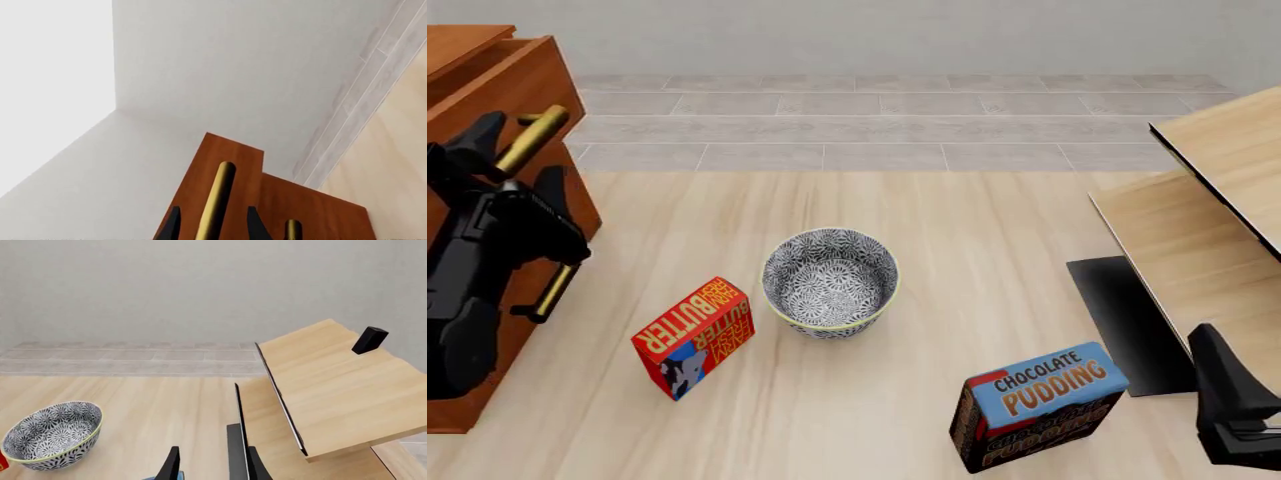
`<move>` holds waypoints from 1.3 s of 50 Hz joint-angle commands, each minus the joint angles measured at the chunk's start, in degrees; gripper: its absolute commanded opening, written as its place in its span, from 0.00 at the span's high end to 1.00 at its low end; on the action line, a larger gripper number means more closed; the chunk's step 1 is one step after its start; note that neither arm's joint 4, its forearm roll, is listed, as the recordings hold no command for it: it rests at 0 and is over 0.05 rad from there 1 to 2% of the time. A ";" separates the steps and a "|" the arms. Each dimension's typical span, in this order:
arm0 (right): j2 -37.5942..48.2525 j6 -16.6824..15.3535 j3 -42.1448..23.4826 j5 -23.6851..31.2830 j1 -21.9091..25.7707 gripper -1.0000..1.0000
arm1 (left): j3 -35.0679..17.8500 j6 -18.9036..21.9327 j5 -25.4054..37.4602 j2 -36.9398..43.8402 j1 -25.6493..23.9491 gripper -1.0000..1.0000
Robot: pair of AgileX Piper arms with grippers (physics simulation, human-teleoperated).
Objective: Close the top drawer of the cabinet.
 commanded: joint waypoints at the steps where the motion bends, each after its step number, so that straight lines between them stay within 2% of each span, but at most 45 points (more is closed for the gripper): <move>1: 0.00 0.07 0.01 0.01 -0.05 0.00 | -0.24 -0.16 -0.26 0.04 1.88 0.00; 65: 0.00 -0.14 0.00 0.09 0.88 0.00 | -0.70 -0.19 -0.26 0.68 5.51 0.00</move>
